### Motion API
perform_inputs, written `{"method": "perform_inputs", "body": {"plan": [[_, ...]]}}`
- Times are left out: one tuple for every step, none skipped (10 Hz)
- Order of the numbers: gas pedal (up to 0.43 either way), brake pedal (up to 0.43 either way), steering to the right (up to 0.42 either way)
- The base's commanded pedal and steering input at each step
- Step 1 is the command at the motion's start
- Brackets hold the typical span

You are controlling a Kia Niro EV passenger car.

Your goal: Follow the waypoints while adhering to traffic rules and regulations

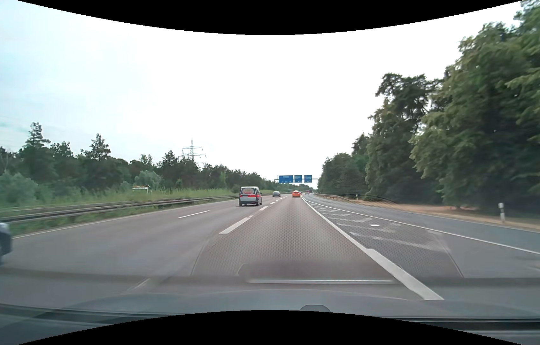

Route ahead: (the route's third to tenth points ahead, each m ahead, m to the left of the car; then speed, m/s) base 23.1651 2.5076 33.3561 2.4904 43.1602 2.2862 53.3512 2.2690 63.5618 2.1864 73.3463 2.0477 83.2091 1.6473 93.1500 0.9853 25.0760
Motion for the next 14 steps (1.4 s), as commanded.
{"method": "perform_inputs", "body": {"plan": [[0.11, 0.0, 0.0], [0.11, 0.0, 0.0], [0.11, 0.0, 0.0], [0.11, 0.0, 0.0], [0.11, 0.0, 0.0], [0.11, 0.0, 0.0], [0.11, 0.0, 0.0], [0.11, 0.0, 0.0], [0.11, 0.0, 0.0], [0.11, 0.0, 0.0], [0.11, 0.0, 0.0], [0.11, 0.0, 0.0], [0.11, 0.0, 0.0], [0.11, 0.0, 0.0]]}}
